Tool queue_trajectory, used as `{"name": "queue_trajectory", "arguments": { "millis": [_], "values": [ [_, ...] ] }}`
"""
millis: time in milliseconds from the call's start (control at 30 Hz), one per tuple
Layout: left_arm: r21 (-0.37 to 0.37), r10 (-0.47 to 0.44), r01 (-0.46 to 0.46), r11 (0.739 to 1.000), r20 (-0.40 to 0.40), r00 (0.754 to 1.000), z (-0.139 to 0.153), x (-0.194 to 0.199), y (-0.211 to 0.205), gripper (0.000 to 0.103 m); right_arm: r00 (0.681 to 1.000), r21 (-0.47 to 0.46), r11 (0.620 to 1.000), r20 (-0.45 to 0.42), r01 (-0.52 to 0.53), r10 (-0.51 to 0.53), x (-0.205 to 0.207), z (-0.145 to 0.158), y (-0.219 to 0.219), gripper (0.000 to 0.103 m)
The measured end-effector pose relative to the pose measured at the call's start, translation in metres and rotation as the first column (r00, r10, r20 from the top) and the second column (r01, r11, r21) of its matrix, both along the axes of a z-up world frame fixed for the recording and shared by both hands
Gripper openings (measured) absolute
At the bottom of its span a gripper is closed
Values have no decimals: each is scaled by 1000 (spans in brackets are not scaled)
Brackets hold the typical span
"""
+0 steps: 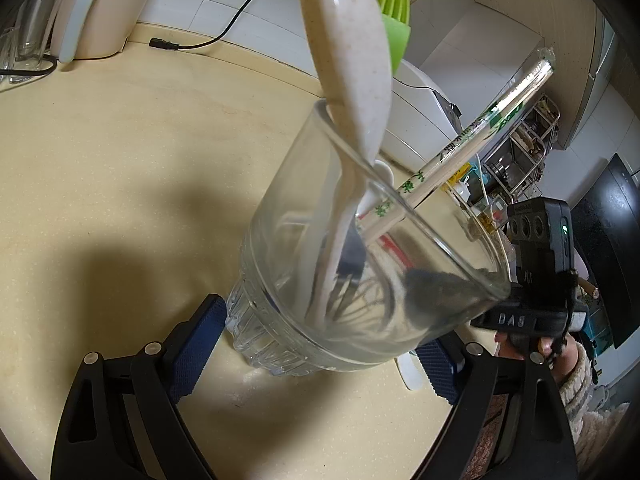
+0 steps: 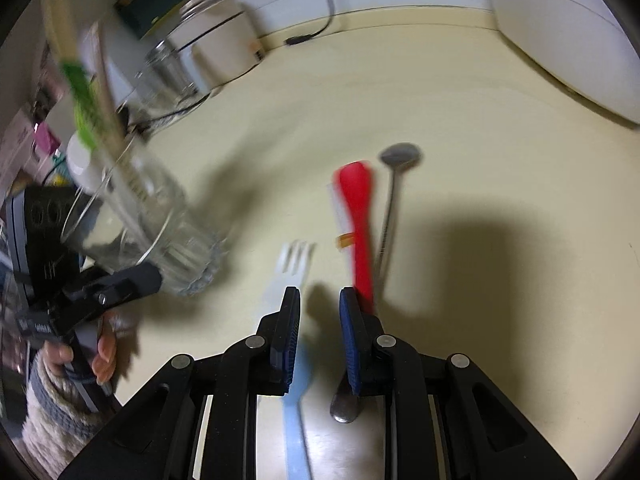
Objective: Organize utensils
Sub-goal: 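Move the right gripper back toward the red spatula and white fork, then close the right gripper on the white plastic spork handle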
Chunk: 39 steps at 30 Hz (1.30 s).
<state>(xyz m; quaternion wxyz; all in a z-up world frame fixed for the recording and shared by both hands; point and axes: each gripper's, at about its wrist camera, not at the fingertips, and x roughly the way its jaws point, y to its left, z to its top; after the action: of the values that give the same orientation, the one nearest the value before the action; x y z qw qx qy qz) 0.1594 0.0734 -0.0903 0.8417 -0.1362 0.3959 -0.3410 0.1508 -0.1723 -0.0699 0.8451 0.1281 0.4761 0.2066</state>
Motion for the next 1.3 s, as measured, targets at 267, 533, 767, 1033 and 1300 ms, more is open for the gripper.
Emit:
{"name": "queue_trajectory", "arguments": {
  "millis": [267, 533, 767, 1033, 1300],
  "values": [
    [0, 0, 0, 1000, 0, 1000, 0, 0, 0, 91, 999, 23, 999, 24, -46, 46, -7, 6, 17, 23],
    [0, 0, 0, 1000, 0, 1000, 0, 0, 1, 91, 995, -50, 995, 39, -89, 91, -20, 6, 48, 35],
    [-1, -1, 1, 1000, 0, 1000, 0, 0, 2, 91, 983, -348, 935, 135, -67, 121, -38, 8, 83, 35],
    [-1, -1, 1, 1000, 0, 1000, 0, 0, 0, 91, 975, -324, 940, 149, -109, 165, -39, 9, 89, 18],
    [-2, -1, 1, 1000, 0, 1000, 0, 0, -1, 91, 987, -30, 994, 119, -102, 105, -27, 8, 56, 15]
  ]
}}
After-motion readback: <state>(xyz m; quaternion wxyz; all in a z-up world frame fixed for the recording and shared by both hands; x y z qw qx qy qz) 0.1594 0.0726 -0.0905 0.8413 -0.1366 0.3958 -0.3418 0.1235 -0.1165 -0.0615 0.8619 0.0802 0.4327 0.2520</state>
